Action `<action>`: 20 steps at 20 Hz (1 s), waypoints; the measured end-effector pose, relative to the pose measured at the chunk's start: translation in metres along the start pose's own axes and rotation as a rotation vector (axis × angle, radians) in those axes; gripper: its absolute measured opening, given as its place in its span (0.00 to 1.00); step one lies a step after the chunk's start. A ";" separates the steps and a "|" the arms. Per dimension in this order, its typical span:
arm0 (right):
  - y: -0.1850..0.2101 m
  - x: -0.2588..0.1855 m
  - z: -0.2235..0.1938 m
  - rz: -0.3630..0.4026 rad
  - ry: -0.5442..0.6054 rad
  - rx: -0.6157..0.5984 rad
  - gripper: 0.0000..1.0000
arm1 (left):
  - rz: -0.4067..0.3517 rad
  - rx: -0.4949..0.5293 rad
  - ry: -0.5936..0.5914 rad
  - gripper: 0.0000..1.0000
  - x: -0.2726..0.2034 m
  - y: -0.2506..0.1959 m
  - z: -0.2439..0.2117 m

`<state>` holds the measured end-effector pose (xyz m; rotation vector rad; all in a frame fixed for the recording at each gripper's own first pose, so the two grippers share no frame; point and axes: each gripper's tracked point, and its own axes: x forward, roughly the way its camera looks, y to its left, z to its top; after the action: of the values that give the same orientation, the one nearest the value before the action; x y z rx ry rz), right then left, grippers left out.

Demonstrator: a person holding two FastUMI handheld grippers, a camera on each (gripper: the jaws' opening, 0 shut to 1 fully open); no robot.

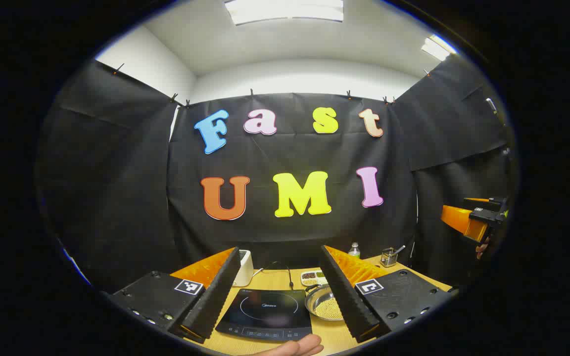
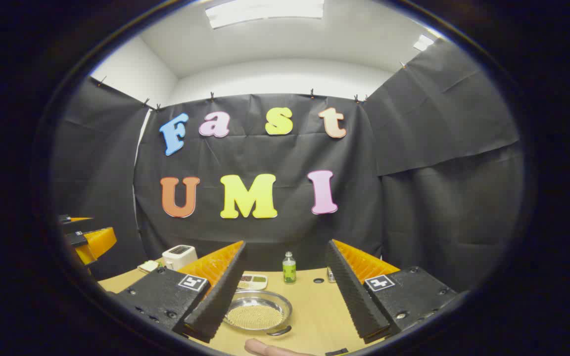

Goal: First push the handle of the pot to place it horizontally, then grasp the pot with both hands and set it on the induction cooktop.

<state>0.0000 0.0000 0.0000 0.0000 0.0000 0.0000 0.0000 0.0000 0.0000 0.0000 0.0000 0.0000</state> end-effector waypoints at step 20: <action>0.014 0.017 -0.029 0.044 0.026 -0.060 1.00 | -0.037 -0.035 -0.006 0.96 -0.010 -0.010 -0.008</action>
<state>0.0171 0.0138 -0.0289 -0.0601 0.0261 0.0436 -0.0103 -0.0098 -0.0078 -0.0348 -0.0058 -0.0375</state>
